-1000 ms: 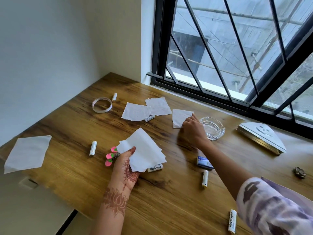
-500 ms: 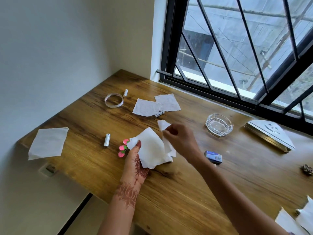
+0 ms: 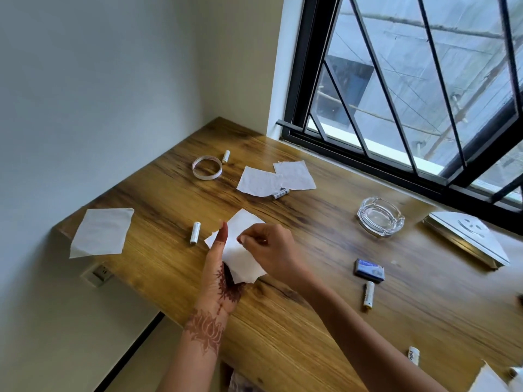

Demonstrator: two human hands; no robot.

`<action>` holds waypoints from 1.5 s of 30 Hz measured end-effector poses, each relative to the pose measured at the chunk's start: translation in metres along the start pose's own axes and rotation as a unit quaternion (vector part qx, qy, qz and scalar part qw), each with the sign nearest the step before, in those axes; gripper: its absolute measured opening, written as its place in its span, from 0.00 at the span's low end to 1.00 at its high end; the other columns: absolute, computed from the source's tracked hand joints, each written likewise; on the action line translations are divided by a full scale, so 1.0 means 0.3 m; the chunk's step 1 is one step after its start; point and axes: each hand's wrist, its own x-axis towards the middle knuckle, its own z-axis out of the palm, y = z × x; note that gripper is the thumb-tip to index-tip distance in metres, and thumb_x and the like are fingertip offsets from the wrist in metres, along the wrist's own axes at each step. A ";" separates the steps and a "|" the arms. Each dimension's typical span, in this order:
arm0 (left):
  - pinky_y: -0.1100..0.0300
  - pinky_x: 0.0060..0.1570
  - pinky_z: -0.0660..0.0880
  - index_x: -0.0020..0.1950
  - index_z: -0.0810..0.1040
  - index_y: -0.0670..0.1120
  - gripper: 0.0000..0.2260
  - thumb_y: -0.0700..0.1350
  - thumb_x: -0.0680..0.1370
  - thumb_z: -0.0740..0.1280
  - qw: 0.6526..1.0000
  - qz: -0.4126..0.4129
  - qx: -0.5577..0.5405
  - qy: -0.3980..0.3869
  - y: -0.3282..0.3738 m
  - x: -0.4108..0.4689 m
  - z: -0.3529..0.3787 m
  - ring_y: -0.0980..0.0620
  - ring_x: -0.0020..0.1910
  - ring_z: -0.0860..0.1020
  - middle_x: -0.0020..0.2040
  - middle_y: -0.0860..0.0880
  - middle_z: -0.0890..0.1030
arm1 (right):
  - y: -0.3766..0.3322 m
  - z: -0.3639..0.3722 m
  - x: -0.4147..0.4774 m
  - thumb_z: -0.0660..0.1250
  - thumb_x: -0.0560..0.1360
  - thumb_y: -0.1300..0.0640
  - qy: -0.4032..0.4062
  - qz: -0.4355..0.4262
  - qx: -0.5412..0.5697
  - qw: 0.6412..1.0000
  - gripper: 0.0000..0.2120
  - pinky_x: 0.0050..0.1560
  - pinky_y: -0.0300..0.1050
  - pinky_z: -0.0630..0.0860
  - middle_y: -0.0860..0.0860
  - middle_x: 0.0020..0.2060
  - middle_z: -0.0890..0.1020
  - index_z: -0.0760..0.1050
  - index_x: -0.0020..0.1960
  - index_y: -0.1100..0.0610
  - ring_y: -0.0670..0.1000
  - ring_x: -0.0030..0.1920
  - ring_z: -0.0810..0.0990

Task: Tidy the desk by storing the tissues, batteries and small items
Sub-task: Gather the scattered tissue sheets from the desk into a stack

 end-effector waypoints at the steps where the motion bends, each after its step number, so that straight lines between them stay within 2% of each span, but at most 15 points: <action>1: 0.54 0.38 0.80 0.47 0.78 0.43 0.17 0.57 0.73 0.64 1.000 0.004 -0.003 -0.009 0.012 -0.001 0.003 0.47 0.36 0.83 0.34 0.44 0.84 | -0.006 -0.001 0.022 0.64 0.75 0.58 0.008 0.003 0.016 1.000 0.07 0.30 0.28 0.68 0.47 0.38 0.82 0.81 0.46 0.57 0.41 0.34 0.75; 4: 0.60 0.30 0.80 0.48 0.78 0.42 0.09 0.47 0.77 0.63 1.000 0.023 0.010 0.006 0.041 0.031 -0.014 0.50 0.35 0.83 0.35 0.47 0.84 | -0.020 -0.010 0.103 0.66 0.74 0.59 0.057 -0.010 0.032 0.998 0.06 0.30 0.29 0.69 0.50 0.37 0.82 0.81 0.44 0.59 0.43 0.33 0.76; 6: 0.61 0.28 0.79 0.54 0.77 0.40 0.09 0.43 0.79 0.61 0.999 0.024 0.014 0.023 0.069 0.056 -0.037 0.48 0.39 0.81 0.38 0.46 0.84 | -0.016 -0.015 0.178 0.66 0.75 0.60 0.091 -0.015 0.013 0.996 0.06 0.29 0.28 0.68 0.52 0.36 0.82 0.80 0.45 0.62 0.43 0.31 0.74; 9: 0.59 0.28 0.79 0.61 0.73 0.39 0.14 0.42 0.78 0.62 0.998 0.011 0.027 0.054 0.122 0.089 -0.069 0.45 0.44 0.79 0.47 0.42 0.81 | 0.022 0.004 0.320 0.66 0.75 0.62 0.129 -0.025 -0.070 0.989 0.07 0.34 0.27 0.70 0.56 0.43 0.83 0.80 0.50 0.64 0.46 0.37 0.77; 13: 0.53 0.34 0.80 0.62 0.71 0.40 0.15 0.44 0.77 0.64 0.995 -0.027 0.043 0.082 0.199 0.143 -0.105 0.41 0.48 0.78 0.52 0.40 0.79 | 0.091 0.064 0.504 0.66 0.75 0.59 0.128 -0.037 -0.184 0.974 0.12 0.46 0.42 0.76 0.57 0.52 0.79 0.77 0.55 0.63 0.53 0.48 0.78; 16: 0.55 0.33 0.80 0.62 0.72 0.42 0.15 0.44 0.77 0.65 0.995 -0.021 0.047 0.088 0.243 0.175 -0.135 0.43 0.48 0.79 0.52 0.42 0.80 | 0.129 0.109 0.583 0.66 0.75 0.57 0.115 -0.043 -0.255 0.959 0.12 0.48 0.48 0.76 0.59 0.51 0.78 0.77 0.54 0.65 0.56 0.50 0.77; 20: 0.55 0.36 0.80 0.61 0.73 0.43 0.14 0.44 0.76 0.65 0.994 -0.017 0.048 0.094 0.285 0.197 -0.162 0.44 0.48 0.80 0.51 0.43 0.81 | 0.167 0.156 0.614 0.59 0.78 0.62 0.139 -0.057 -0.324 0.934 0.10 0.44 0.48 0.72 0.58 0.48 0.78 0.77 0.50 0.65 0.56 0.49 0.74; 24: 0.55 0.32 0.80 0.60 0.73 0.43 0.13 0.43 0.76 0.65 0.993 -0.021 0.045 0.107 0.310 0.203 -0.168 0.44 0.46 0.80 0.49 0.43 0.80 | 0.172 0.152 0.628 0.59 0.78 0.61 0.157 -0.032 -0.274 0.948 0.09 0.44 0.48 0.73 0.58 0.47 0.78 0.77 0.47 0.65 0.55 0.48 0.74; 29: 0.59 0.27 0.79 0.55 0.73 0.43 0.08 0.44 0.77 0.64 0.993 -0.033 0.058 0.098 0.330 0.213 -0.168 0.45 0.43 0.79 0.45 0.44 0.80 | 0.076 0.126 0.558 0.63 0.76 0.61 0.198 -0.007 -0.004 0.980 0.04 0.38 0.36 0.70 0.51 0.40 0.78 0.75 0.44 0.59 0.46 0.41 0.73; 32: 0.56 0.34 0.80 0.55 0.75 0.44 0.09 0.45 0.77 0.64 0.995 -0.036 0.055 0.077 0.335 0.218 -0.174 0.45 0.44 0.80 0.47 0.43 0.81 | -0.001 0.126 0.463 0.63 0.77 0.61 0.148 -0.045 0.082 0.985 0.02 0.38 0.27 0.71 0.44 0.40 0.78 0.73 0.45 0.56 0.39 0.40 0.77; 34: 0.54 0.35 0.80 0.57 0.76 0.44 0.11 0.47 0.78 0.63 0.997 -0.042 0.036 0.062 0.335 0.219 -0.173 0.44 0.45 0.80 0.47 0.43 0.82 | -0.029 0.140 0.395 0.61 0.77 0.63 0.099 -0.110 0.080 0.986 0.06 0.45 0.29 0.74 0.46 0.48 0.81 0.71 0.45 0.53 0.38 0.48 0.79; 37: 0.55 0.31 0.80 0.56 0.77 0.45 0.14 0.53 0.78 0.62 0.998 -0.040 0.020 0.033 0.329 0.217 -0.165 0.44 0.44 0.80 0.44 0.43 0.83 | -0.040 0.169 0.312 0.57 0.79 0.64 0.010 -0.175 -0.026 0.984 0.04 0.51 0.32 0.75 0.53 0.61 0.77 0.70 0.50 0.60 0.49 0.59 0.77; 39: 0.53 0.37 0.79 0.54 0.77 0.46 0.16 0.57 0.77 0.61 0.999 -0.034 0.027 0.022 0.326 0.224 -0.161 0.44 0.42 0.80 0.40 0.43 0.84 | -0.035 0.189 0.270 0.54 0.80 0.60 -0.044 -0.177 -0.084 0.980 0.08 0.57 0.35 0.74 0.53 0.66 0.73 0.69 0.55 0.62 0.49 0.63 0.74; 42: 0.47 0.48 0.77 0.51 0.77 0.44 0.17 0.57 0.77 0.60 0.998 -0.042 0.034 0.016 0.329 0.225 -0.145 0.42 0.43 0.80 0.38 0.42 0.84 | -0.031 0.212 0.227 0.51 0.81 0.57 -0.083 -0.183 -0.149 0.968 0.14 0.64 0.35 0.66 0.51 0.69 0.69 0.66 0.64 0.59 0.47 0.67 0.69; 45: 0.51 0.43 0.77 0.50 0.77 0.42 0.14 0.52 0.77 0.62 0.997 -0.063 0.045 0.015 0.321 0.216 -0.136 0.44 0.43 0.79 0.42 0.41 0.82 | -0.025 0.210 0.223 0.53 0.81 0.54 -0.073 -0.199 -0.137 0.968 0.14 0.62 0.40 0.71 0.52 0.68 0.71 0.66 0.64 0.58 0.48 0.66 0.70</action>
